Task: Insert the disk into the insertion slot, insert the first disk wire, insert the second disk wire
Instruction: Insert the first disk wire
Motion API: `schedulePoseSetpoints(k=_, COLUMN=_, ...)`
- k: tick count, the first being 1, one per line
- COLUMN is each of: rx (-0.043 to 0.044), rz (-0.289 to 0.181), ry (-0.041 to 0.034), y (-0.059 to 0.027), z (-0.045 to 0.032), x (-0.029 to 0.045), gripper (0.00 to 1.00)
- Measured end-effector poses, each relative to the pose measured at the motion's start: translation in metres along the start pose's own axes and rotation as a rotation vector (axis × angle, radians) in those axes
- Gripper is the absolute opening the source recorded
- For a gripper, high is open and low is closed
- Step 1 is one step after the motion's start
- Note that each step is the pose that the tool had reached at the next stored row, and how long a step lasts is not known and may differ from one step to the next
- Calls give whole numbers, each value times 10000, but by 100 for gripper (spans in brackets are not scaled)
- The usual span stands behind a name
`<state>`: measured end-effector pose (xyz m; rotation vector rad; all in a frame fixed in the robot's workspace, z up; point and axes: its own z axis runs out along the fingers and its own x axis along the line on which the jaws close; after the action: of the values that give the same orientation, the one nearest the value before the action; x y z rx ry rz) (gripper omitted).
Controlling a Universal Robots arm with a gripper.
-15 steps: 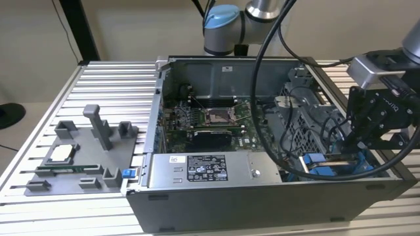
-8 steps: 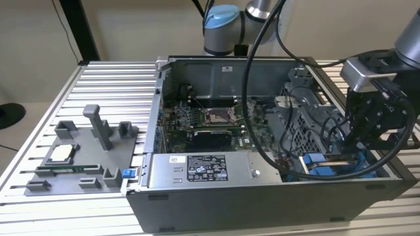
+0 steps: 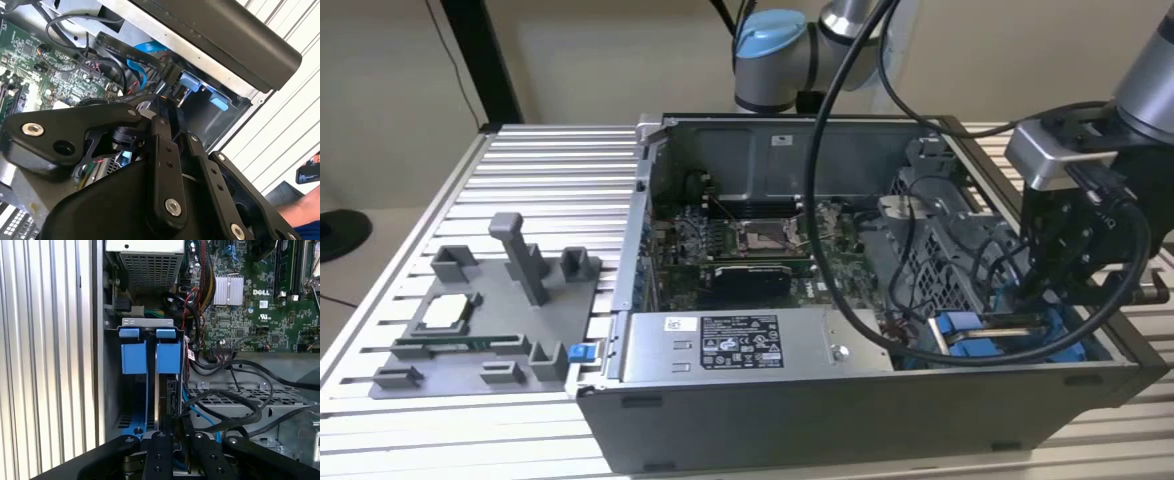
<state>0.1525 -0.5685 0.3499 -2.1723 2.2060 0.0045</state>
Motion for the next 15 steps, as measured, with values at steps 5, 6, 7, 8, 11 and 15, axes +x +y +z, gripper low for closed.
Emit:
schedulePoseSetpoints(k=5, rx=96, rz=5, ry=2, y=-1, z=4, x=0, gripper=0)
schedulePoseSetpoints(k=6, rx=98, rz=6, ry=1, y=0, z=5, x=0, gripper=0)
schedulePoseSetpoints(k=7, rx=97, rz=6, ry=1, y=0, z=5, x=-1, gripper=0)
schedulePoseSetpoints(k=8, rx=97, rz=6, ry=1, y=0, z=5, x=-1, gripper=0)
schedulePoseSetpoints(k=11, rx=107, rz=18, ry=2, y=0, z=9, x=-1, gripper=0)
schedulePoseSetpoints(k=15, rx=136, rz=34, ry=1, y=5, z=19, x=0, gripper=0)
